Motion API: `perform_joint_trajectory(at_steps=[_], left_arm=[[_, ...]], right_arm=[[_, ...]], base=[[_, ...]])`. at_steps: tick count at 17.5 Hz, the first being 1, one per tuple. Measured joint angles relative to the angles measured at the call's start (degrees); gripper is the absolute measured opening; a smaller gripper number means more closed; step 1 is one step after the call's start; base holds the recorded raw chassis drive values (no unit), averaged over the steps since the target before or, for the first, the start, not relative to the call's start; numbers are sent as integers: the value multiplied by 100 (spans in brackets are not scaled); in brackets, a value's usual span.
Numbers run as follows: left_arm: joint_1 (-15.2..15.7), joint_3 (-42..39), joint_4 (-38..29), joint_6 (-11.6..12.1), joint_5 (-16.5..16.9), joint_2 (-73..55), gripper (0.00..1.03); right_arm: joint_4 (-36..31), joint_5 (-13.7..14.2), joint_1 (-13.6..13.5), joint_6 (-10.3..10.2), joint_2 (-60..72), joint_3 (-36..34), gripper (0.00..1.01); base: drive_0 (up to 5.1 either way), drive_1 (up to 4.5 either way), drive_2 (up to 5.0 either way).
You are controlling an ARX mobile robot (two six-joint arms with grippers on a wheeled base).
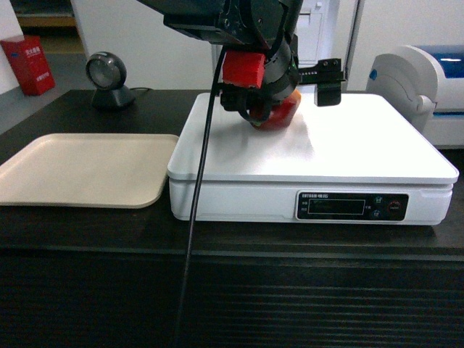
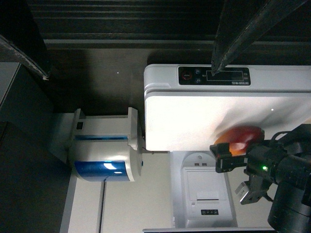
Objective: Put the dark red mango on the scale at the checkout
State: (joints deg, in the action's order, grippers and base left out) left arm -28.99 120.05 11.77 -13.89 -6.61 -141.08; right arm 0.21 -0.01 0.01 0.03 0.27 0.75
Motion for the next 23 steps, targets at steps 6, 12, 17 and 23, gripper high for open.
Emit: perform_joint_trajectory(at_steps=[6, 12, 17, 23], left_arm=[[177, -944, -1266, 999, 201, 1244, 98], [721, -3193, -3241, 1484, 1331, 3259, 98], [1497, -5880, -3856, 1491, -188, 5300, 76], [1993, -8146, -4920, 1410, -306, 6863, 33]], right_arm=[[0, 2, 0, 0, 0, 0, 98], [0, -2, 0, 0, 0, 0, 98], [0, 7, 0, 0, 0, 0, 98], [0, 2, 0, 0, 0, 0, 98]], base=[[0, 0, 0], [0, 0, 0], [0, 0, 0], [0, 0, 0]])
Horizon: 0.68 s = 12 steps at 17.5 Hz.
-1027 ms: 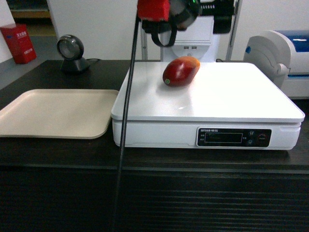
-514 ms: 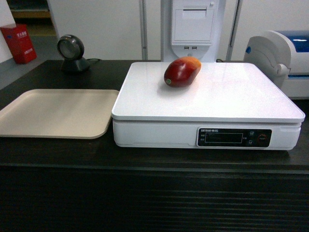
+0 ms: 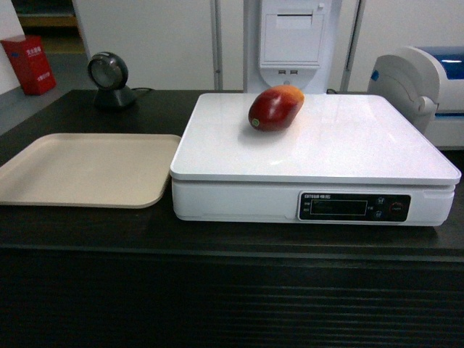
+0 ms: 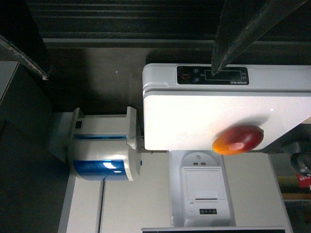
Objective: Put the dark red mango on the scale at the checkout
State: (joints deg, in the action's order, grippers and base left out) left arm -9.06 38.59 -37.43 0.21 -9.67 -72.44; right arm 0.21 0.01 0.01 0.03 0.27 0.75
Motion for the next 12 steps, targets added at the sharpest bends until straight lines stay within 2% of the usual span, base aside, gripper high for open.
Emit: perform_joint_trajectory(at_steps=[2, 3, 8, 9, 10, 12], left_arm=[[114, -981, -197, 0, 225, 256, 9], [208, -1296, -326, -31, 282, 474, 2], [466, -2452, -485, -17, 549, 1502, 2], [874, -2769, -415, -17, 911, 1971, 2], [890, -3239, -66, -17, 968, 2752, 2], [890, -3407, 219, -17, 966, 3244, 2]], right_arm=[[2, 0, 0, 0, 0, 0, 98], [0, 0, 0, 0, 0, 0, 98], [0, 0, 0, 0, 0, 0, 98], [-2, 0, 0, 0, 0, 0, 98], [0, 0, 0, 0, 0, 0, 98], [0, 0, 0, 0, 0, 0, 98]], base=[[0, 0, 0], [0, 0, 0], [0, 0, 0], [0, 0, 0], [0, 0, 0], [0, 0, 0]])
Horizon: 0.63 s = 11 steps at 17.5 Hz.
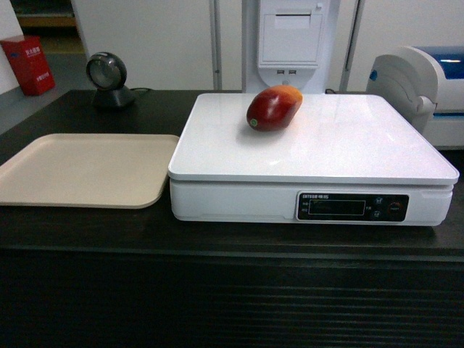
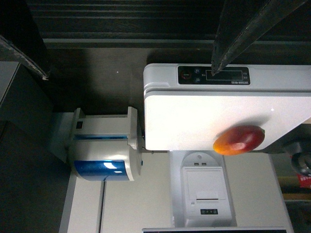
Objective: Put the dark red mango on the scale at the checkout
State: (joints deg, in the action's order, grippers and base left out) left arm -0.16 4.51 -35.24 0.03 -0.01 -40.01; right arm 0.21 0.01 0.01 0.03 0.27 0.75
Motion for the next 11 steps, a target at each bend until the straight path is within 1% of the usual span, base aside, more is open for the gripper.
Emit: perform_joint_trajectory(at_steps=[8, 9, 11], left_arm=[[0, -166, 415, 0, 2, 540, 2], [0, -310, 107, 0, 2, 581, 2], [0, -400, 535, 0, 0, 881, 2]], right_arm=[[0, 0, 0, 0, 0, 0, 98], [0, 0, 0, 0, 0, 0, 98], [-2, 0, 0, 0, 0, 0, 98]], base=[[0, 0, 0], [0, 0, 0], [0, 0, 0]])
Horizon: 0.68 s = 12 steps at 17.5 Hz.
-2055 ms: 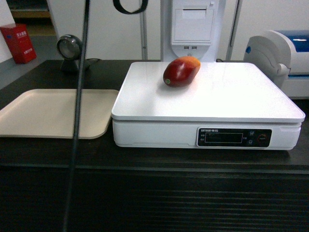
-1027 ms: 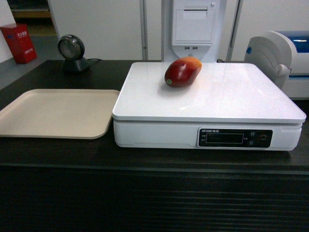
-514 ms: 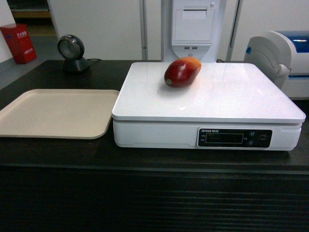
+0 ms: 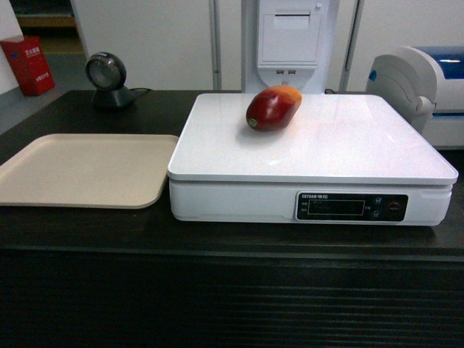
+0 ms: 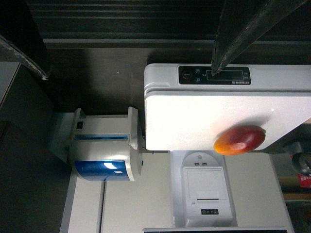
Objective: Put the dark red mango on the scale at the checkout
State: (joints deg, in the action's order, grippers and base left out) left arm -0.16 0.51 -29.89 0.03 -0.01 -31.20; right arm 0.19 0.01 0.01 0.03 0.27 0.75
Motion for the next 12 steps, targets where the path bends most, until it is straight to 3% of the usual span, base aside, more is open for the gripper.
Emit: perform_joint_trajectory(at_steps=[5, 12], left_arm=[[0, 0, 984, 0, 0, 1102, 2], [0, 0, 1790, 0, 0, 1928, 2]], right_arm=[[2, 0, 0, 0, 0, 0, 98], [2, 0, 0, 0, 0, 0, 98]], base=[[0, 0, 0], [0, 0, 0]])
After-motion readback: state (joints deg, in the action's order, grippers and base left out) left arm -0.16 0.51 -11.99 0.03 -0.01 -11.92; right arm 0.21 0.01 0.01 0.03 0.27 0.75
